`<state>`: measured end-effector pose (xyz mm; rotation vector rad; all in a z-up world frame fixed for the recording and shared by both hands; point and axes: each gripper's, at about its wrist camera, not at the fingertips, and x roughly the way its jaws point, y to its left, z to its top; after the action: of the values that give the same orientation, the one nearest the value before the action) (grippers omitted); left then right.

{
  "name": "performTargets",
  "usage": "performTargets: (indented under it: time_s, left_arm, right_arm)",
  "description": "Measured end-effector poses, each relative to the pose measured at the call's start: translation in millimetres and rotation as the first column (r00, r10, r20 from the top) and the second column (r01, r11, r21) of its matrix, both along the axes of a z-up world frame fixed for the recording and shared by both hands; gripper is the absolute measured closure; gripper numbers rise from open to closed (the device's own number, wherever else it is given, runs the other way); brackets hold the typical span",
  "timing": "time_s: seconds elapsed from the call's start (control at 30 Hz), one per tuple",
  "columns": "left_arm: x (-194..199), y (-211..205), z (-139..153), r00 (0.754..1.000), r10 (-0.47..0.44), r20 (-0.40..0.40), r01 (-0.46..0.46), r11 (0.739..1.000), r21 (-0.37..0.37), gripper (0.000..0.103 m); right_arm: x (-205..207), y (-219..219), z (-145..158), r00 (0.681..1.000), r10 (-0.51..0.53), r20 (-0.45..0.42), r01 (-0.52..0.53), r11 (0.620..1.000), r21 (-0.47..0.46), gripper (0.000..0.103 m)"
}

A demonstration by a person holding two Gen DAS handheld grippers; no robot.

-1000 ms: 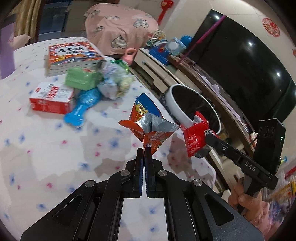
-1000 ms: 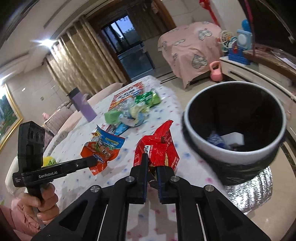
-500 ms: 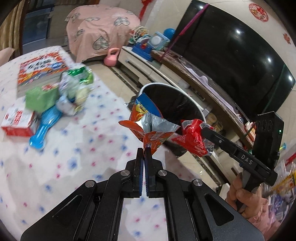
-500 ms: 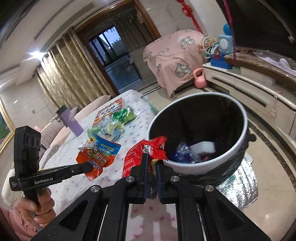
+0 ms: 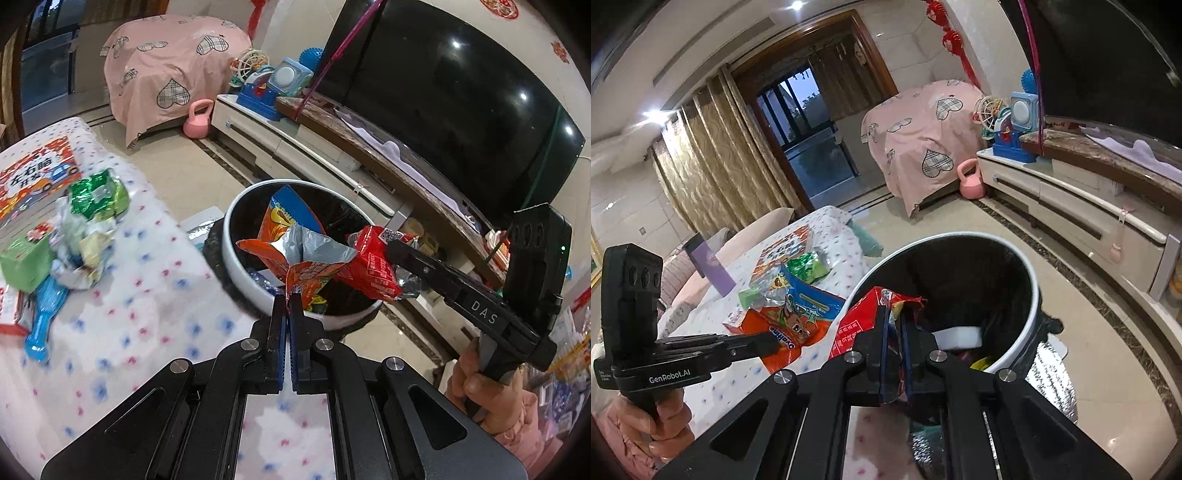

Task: Collect trash
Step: 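Carry the orange wrapper with left tool while right tool carries red wrapper to bin, then open left tool over the bin while right tool releases the red wrapper, then move both open tools back toward the milk carton and tissues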

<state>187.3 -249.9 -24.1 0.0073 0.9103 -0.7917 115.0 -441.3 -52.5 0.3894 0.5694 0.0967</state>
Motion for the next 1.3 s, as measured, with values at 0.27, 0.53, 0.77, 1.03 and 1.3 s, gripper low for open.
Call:
performTargets:
  time_s: [0.27, 0.53, 0.77, 1.03, 1.3]
  left_arm:
    - [16.2, -25.3, -5.8, 1.000, -0.011, -0.016, 0.011, 0.999, 0.032, 0.102]
    - [27.1, -42.0, -15.1, 0.999, -0.019, -0.044, 0.022, 0.998, 0.058, 0.091]
    - [25.9, -32.1, -21.3, 0.998, 0.009, -0.067, -0.005, 0.998, 0.055, 0.070]
    - [9.7, 4.0, -18.7, 0.996, 0.066, -0.061, -0.065, 0.998, 0.020, 0.057]
    - [0.9, 66.8, -26.3, 0.977, 0.193, -0.086, -0.195, 0.981, -0.010, 0.046]
  right_arm:
    - [15.0, -15.9, -8.4, 0.999, -0.006, -0.036, 0.006, 1.000, 0.009, 0.097]
    - [31.1, -29.7, -13.4, 0.997, 0.007, -0.079, -0.005, 1.000, 0.023, 0.087]
    - [25.2, -33.3, -14.7, 0.997, -0.006, -0.080, 0.009, 0.999, 0.036, 0.059]
    - [17.6, -24.0, -15.0, 0.997, -0.004, -0.071, 0.008, 0.998, 0.061, 0.038]
    - [2.6, 5.8, -10.3, 1.000, 0.015, -0.024, -0.012, 0.995, 0.096, 0.008]
